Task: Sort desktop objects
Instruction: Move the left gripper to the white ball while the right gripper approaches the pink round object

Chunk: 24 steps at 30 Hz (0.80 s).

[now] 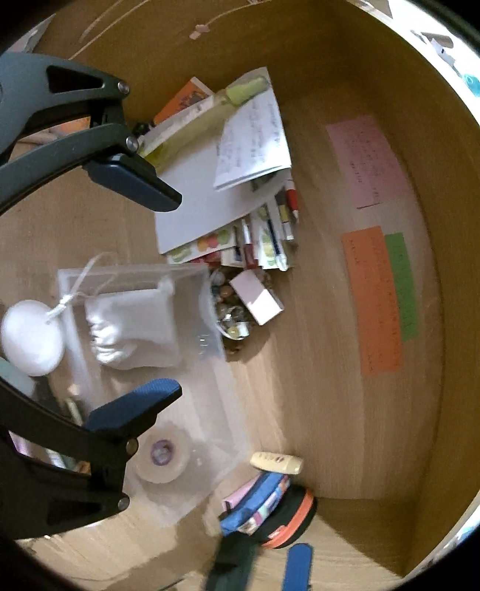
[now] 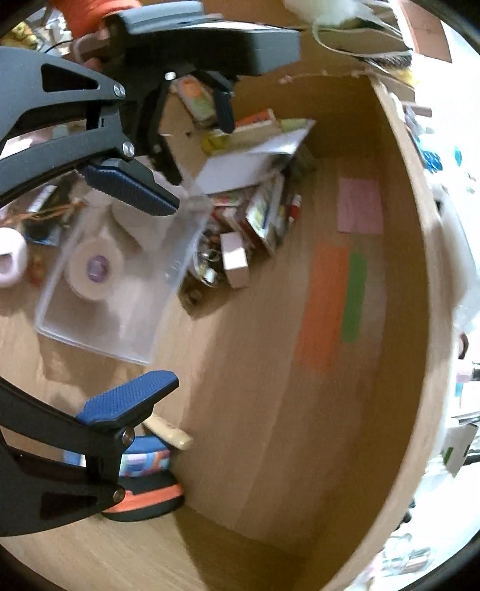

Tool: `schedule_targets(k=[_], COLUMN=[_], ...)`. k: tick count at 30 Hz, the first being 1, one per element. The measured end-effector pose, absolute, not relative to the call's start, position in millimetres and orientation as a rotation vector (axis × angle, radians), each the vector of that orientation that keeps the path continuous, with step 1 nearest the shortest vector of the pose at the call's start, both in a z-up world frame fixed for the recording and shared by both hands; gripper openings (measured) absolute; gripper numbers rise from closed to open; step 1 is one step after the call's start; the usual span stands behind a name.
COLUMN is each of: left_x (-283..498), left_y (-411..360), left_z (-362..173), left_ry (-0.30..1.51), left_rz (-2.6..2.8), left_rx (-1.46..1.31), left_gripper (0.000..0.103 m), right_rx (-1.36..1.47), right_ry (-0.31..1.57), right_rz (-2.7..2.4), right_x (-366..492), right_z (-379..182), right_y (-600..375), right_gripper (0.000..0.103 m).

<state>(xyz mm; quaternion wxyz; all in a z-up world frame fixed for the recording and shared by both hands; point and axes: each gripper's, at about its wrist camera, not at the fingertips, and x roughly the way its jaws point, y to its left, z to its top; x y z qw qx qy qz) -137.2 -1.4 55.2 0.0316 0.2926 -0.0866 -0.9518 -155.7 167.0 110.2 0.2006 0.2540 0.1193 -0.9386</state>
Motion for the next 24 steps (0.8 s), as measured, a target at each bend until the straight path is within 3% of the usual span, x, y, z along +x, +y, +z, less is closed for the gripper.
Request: schedule_targets(k=[24], left_x=[-88], left_y=[-17], left_z=[-25], left_ry=[-0.468], left_rz=[-2.867], left_rx=[1.423], left_gripper=[0.095], right_rx=[0.936], right_ry=[0.422], right_rz=[-2.623], right_x=[-115], right_z=[16], right_y=[210], right_gripper=[0.084])
